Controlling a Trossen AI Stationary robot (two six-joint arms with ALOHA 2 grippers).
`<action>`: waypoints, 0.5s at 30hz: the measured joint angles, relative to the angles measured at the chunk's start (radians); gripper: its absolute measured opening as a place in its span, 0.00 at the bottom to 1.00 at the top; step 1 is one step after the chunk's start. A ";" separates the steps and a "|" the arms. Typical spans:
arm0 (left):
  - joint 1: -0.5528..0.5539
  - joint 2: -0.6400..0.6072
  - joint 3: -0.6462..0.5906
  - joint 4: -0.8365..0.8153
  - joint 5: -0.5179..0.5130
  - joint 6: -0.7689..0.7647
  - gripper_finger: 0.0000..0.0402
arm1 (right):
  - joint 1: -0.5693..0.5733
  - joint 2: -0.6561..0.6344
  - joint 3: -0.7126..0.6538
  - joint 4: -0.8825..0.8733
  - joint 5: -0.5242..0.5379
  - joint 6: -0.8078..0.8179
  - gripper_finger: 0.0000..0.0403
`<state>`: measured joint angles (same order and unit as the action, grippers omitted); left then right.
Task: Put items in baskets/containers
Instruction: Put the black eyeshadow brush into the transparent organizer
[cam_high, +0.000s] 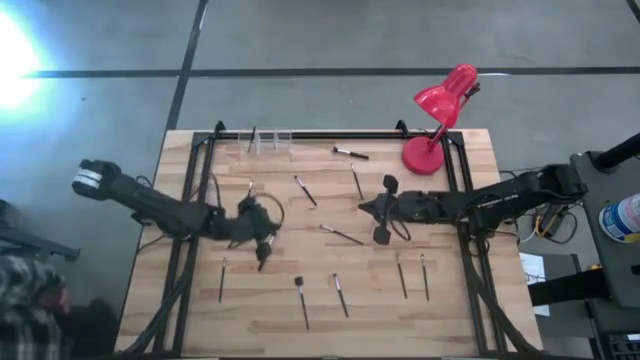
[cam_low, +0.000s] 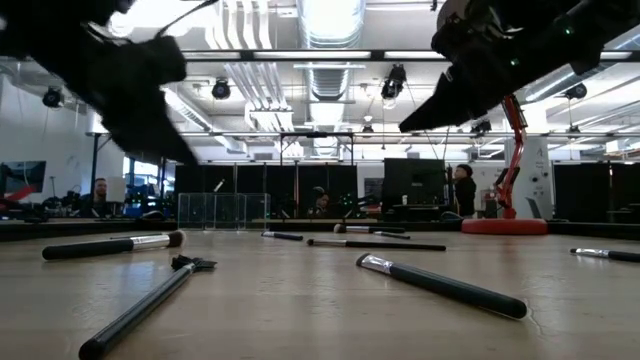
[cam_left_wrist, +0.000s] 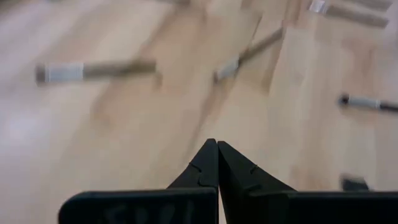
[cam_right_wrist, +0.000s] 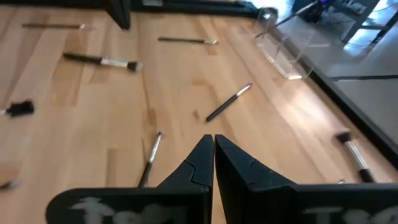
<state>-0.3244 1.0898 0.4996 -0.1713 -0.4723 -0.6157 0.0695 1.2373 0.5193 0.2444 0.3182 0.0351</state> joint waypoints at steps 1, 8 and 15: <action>-0.046 0.003 0.028 -0.089 -0.026 -0.096 0.00 | 0.006 0.011 -0.001 0.003 0.000 0.004 0.02; -0.358 0.107 0.239 -0.651 -0.036 -0.828 0.00 | 0.046 0.075 -0.020 0.091 0.000 0.009 0.02; -0.498 0.286 0.344 -0.925 0.144 -1.301 0.05 | 0.086 0.137 -0.019 0.163 -0.002 -0.005 0.02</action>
<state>-0.8225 1.3754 0.8431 -1.0965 -0.3278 -1.9165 0.1556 1.3743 0.5007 0.4075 0.3164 0.0304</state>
